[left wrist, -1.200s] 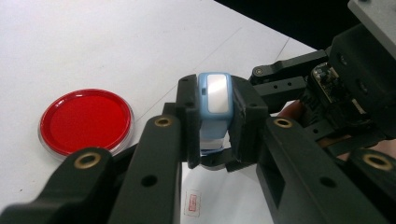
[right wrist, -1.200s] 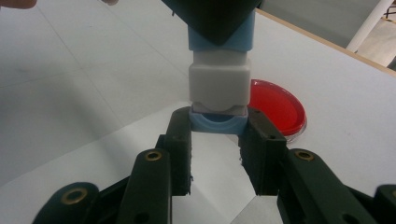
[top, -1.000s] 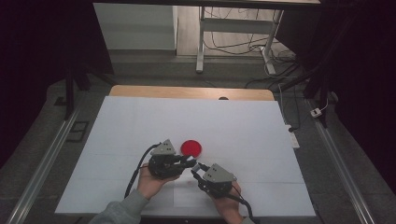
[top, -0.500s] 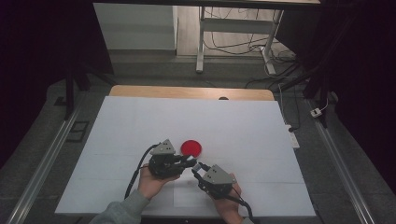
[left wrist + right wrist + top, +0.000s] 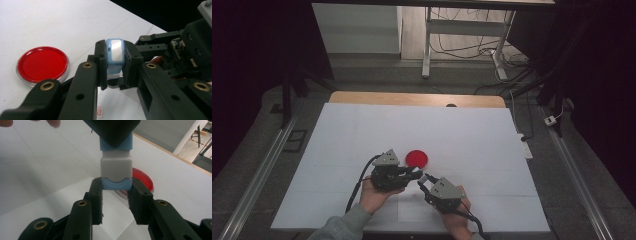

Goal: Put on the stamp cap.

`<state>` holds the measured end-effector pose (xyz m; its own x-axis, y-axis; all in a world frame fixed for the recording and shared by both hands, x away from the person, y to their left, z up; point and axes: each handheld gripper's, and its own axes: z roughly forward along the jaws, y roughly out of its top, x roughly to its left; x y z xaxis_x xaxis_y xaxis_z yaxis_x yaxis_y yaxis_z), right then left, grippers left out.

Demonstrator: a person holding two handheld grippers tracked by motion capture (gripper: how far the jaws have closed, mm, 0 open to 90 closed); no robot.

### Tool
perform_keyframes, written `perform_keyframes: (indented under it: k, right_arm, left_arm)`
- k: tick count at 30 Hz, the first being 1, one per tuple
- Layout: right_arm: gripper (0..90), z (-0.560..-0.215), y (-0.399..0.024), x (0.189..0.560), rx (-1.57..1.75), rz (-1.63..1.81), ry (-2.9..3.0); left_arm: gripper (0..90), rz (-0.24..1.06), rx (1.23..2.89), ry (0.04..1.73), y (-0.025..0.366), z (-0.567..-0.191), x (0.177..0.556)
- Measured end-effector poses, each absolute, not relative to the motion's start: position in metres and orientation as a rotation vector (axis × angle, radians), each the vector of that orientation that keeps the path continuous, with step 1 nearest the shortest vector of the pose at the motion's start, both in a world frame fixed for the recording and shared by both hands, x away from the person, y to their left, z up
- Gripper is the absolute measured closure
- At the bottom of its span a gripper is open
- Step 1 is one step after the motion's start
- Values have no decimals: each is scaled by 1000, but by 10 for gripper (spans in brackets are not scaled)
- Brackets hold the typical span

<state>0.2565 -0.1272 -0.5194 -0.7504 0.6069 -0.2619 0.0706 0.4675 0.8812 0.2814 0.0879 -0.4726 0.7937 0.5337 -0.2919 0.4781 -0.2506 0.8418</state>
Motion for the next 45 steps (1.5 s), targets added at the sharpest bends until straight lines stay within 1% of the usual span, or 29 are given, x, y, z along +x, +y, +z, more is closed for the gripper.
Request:
perform_keyframes:
  k: [10, 25, 33, 45]
  right_arm:
    - [650, -518, -126, 252, 520, 1246, 2129]
    - [651, -517, -126, 253, 523, 1211, 2156]
    - [649, -516, -128, 255, 512, 1231, 2167]
    - [637, -518, -128, 258, 521, 1242, 2196]
  left_arm:
    - [763, 27, 1874, 765, 89, -472, 282]
    - [764, 38, 1896, 771, 85, -478, 281]
    - [762, 2, 1864, 780, 91, -475, 283]
    - [762, 25, 1880, 772, 90, -476, 283]
